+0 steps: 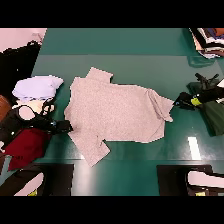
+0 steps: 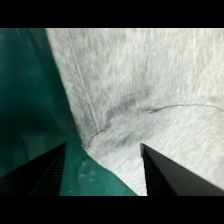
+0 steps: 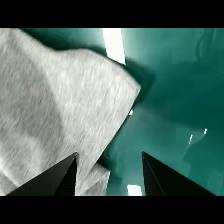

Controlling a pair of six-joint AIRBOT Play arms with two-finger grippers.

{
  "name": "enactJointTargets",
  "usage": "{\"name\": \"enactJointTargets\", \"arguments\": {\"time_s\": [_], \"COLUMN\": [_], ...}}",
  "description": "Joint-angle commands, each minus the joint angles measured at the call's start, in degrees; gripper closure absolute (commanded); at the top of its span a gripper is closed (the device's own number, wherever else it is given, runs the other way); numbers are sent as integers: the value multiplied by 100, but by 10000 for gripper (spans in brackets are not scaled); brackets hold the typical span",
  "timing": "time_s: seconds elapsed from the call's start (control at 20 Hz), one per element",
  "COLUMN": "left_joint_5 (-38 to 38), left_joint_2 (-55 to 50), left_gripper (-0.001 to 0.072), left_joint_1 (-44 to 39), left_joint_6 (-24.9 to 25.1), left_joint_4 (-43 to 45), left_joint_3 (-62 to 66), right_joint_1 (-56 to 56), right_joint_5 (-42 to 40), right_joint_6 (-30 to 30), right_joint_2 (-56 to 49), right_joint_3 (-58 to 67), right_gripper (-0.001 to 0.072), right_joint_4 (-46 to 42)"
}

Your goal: Fold the shirts.

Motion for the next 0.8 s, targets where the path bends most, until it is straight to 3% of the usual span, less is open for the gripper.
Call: {"name": "enactJointTargets", "arguments": {"time_s": [0.0, 0.15, 0.25, 0.45, 0.75], "left_joint_5": [4, -72, -70, -83, -79], "left_joint_2": [4, 4, 4, 4, 4], "left_gripper": [153, 153, 153, 153, 153], "left_joint_1": [-2, -2, -2, -2, -2], "left_joint_6": [11, 9, 9, 11, 13], "left_joint_4": [39, 11, -9, -55, -55], "left_joint_3": [59, 59, 59, 59, 55], "right_joint_1": [-2, -2, 11, 173, 378], "right_joint_5": [-24, -188, -348, -372, -1075], "right_joint_6": [7, 4, 2, -7, -168], "right_joint_2": [-522, -767, -894, -1113, -164], "right_joint_3": [350, 516, 538, 538, 542], "right_gripper": [262, 266, 316, 697, 699], "right_joint_4": [4, 275, 564, 570, 557]}}
